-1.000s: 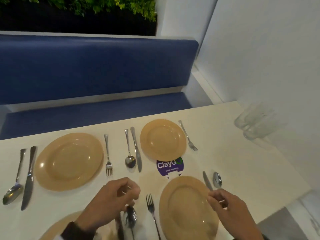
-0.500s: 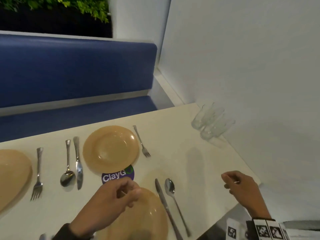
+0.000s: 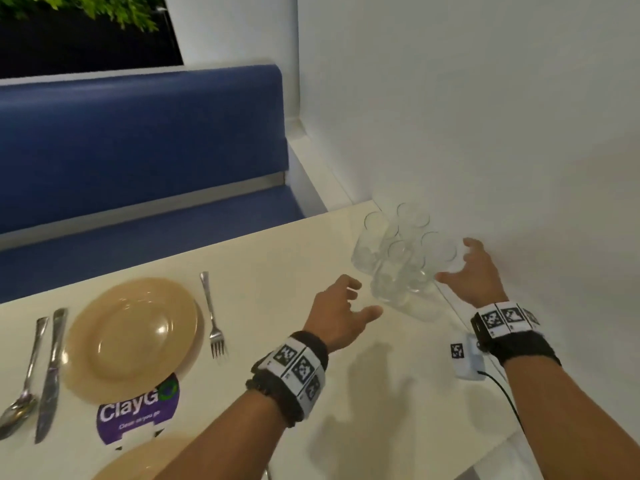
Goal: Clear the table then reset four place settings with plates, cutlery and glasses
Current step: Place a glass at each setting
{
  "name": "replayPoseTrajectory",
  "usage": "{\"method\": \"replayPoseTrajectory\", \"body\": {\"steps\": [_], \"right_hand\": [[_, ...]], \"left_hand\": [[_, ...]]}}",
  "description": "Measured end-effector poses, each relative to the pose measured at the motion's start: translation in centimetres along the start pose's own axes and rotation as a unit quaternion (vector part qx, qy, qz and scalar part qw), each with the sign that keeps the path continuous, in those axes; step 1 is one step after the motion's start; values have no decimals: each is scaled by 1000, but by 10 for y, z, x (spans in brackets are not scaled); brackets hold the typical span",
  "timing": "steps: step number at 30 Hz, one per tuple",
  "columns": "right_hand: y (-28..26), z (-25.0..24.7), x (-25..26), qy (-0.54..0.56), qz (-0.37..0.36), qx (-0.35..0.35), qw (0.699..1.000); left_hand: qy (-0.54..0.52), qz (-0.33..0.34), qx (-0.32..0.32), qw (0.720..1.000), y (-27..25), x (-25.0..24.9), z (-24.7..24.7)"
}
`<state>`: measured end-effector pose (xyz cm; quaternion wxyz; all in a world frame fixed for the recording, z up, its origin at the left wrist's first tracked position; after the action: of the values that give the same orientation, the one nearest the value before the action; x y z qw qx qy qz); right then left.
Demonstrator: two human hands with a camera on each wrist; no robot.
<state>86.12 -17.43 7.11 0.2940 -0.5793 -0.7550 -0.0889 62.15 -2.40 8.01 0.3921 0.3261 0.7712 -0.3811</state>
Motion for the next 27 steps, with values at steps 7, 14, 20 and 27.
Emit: {"method": "replayPoseTrajectory", "body": {"steps": [7, 14, 20, 27], "right_hand": [[40, 18, -7, -4, -38, 71, 997], [42, 27, -18, 82, -67, 59, 993], [12, 33, -37, 158, -66, 43, 984], [-55, 45, -66, 147, -112, 55, 981]], "left_hand": [[3, -39, -19, 999, 79, -8, 58], [-57, -17, -81, 995, 105, -3, 92], [2, 12, -77, 997, 96, 11, 100], [-23, 21, -45, 999, 39, 34, 88]]}}
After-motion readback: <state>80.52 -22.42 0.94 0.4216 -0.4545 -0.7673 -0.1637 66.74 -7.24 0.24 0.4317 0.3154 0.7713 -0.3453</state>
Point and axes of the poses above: each hand's wrist, its own y-axis towards the middle knuckle, its own z-axis out of the palm, x = y × z, the point moved 2 cm from there along y, towards the middle knuckle, and after that the axes turned 1 degree about z, right-handed, at the moved point
